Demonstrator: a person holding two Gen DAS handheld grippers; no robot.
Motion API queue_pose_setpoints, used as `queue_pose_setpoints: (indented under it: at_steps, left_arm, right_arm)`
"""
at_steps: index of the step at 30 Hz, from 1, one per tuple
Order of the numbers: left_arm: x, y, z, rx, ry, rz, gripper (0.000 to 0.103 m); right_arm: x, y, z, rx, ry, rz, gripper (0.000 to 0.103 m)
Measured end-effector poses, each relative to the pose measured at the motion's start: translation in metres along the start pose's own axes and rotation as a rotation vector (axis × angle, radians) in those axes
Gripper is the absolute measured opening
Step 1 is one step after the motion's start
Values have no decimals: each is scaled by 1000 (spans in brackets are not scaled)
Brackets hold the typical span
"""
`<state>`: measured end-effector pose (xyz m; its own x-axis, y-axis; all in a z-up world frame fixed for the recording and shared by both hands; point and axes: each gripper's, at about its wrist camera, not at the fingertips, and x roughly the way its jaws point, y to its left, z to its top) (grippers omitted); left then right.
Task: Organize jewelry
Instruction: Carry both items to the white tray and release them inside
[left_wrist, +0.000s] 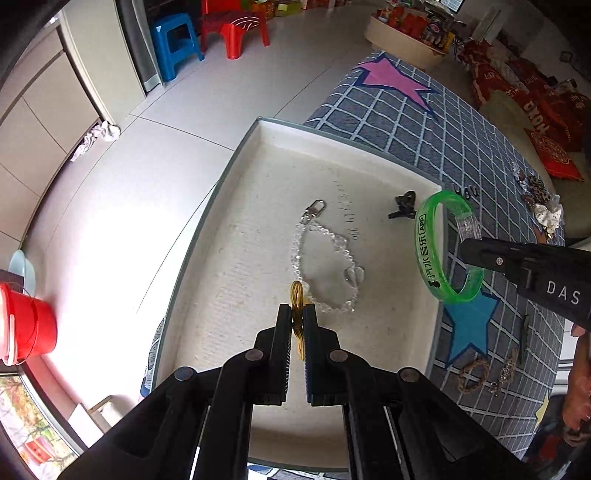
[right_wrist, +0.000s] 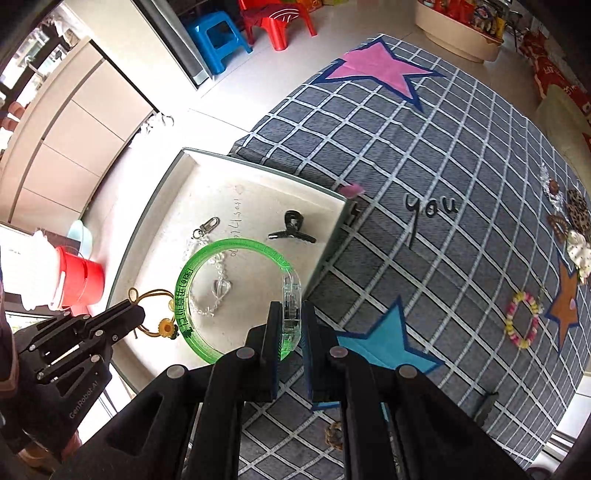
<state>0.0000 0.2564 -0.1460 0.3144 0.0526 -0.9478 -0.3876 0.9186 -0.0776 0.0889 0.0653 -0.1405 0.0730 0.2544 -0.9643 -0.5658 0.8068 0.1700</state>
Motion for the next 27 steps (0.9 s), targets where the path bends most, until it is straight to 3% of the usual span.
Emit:
queue_pose_setpoints:
  at_steps: [12, 22, 24, 25, 26, 27]
  left_arm:
    - [36, 11, -13, -15, 28, 104, 13]
    - [43, 0, -21, 32, 43, 182, 13]
    - [41, -3, -21, 38, 43, 187, 13]
    - [40, -4, -22, 39, 40, 189, 13]
    - [38, -5, -22, 40, 39, 190, 13]
    - [37, -6, -23, 40, 38, 189, 13]
  right_arm:
    - [55, 32, 46, -69, 41, -32, 10]
    - [81, 43, 54, -100, 73, -34, 13]
    - [82, 43, 54, -98, 74, -21, 17]
    - [81, 43, 54, -95, 76, -16, 26]
    - [79, 42, 55, -89, 76, -9, 44]
    - [76, 41, 55, -79, 70, 4, 52]
